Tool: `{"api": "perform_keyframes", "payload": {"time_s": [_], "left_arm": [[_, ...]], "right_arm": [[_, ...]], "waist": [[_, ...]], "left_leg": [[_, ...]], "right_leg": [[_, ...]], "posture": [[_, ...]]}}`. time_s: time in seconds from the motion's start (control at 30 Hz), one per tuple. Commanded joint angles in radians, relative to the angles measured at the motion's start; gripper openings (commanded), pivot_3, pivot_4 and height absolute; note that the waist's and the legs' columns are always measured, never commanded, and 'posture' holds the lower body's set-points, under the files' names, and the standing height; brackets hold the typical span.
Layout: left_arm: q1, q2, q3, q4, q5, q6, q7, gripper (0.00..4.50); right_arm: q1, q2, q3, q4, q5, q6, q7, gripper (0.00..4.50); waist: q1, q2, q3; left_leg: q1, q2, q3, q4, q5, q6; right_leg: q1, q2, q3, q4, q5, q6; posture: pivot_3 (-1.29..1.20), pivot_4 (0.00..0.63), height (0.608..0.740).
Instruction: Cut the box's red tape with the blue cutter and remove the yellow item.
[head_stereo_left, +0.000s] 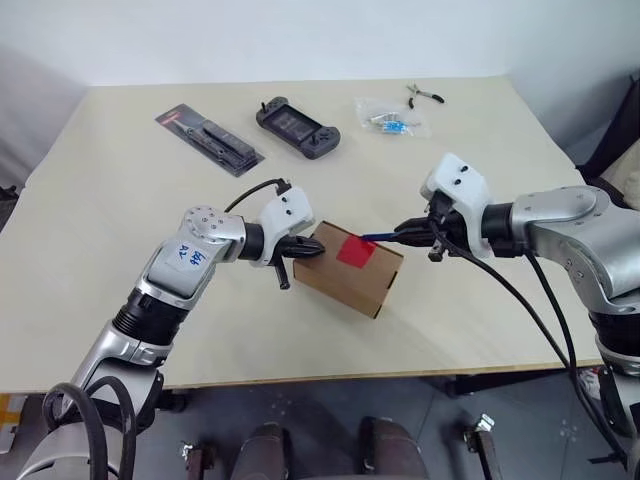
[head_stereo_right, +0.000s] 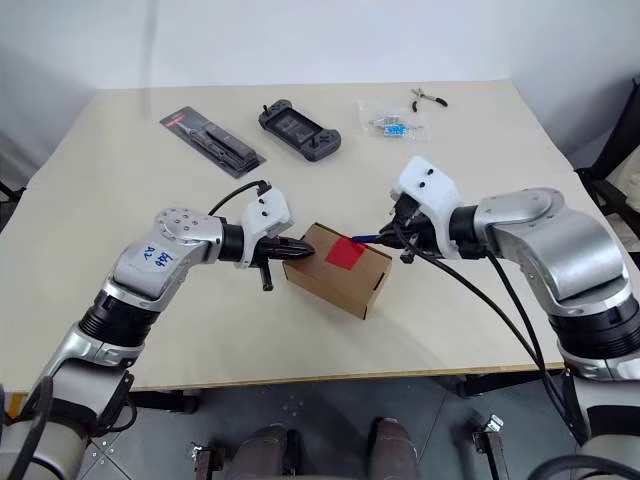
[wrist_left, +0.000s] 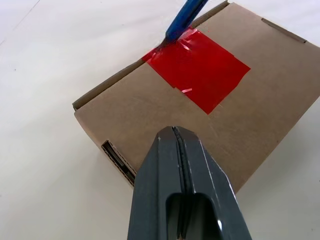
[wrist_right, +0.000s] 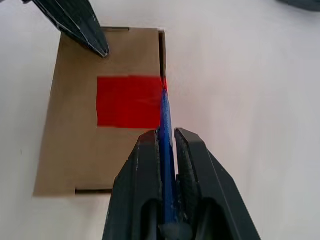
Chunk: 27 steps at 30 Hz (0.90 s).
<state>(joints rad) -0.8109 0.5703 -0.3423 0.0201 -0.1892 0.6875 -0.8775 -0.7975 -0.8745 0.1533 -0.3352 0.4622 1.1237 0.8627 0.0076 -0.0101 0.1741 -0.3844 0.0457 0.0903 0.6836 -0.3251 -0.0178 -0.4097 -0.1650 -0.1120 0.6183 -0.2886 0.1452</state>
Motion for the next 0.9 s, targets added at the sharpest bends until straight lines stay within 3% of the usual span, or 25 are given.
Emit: {"api": "perform_keyframes", "payload": {"time_s": [0.03,0.6,0.9], "left_arm": [[0.051,0.023,-0.075,0.067,0.075,0.069,0.001,0.00],[0.045,-0.012,-0.079,0.084,0.094,0.044,-0.019,0.00],[0.045,-0.025,-0.077,0.095,0.102,0.045,-0.012,0.00]], "right_arm": [[0.016,-0.032,-0.039,-0.033,0.009,0.019,-0.003,0.16],[-0.059,0.152,-0.022,0.067,-0.010,-0.033,-0.076,0.16],[0.004,0.048,-0.019,0.023,-0.013,-0.012,-0.038,0.16]], "waist": [[0.001,0.000,0.000],[0.001,-0.002,-0.002],[0.014,-0.002,-0.002]], "left_leg": [[0.000,0.000,0.000,0.000,0.000,0.000],[0.006,0.000,0.003,0.000,0.000,0.001],[0.006,0.000,0.004,0.000,-0.001,0.002]], "right_leg": [[0.000,0.000,0.000,0.000,0.000,0.000],[0.004,0.000,0.003,0.001,0.000,-0.001],[0.004,0.000,0.003,0.000,0.000,-0.001]], "posture": [[0.00,0.150,0.740],[0.00,0.150,0.740],[0.00,0.150,0.740]]}}
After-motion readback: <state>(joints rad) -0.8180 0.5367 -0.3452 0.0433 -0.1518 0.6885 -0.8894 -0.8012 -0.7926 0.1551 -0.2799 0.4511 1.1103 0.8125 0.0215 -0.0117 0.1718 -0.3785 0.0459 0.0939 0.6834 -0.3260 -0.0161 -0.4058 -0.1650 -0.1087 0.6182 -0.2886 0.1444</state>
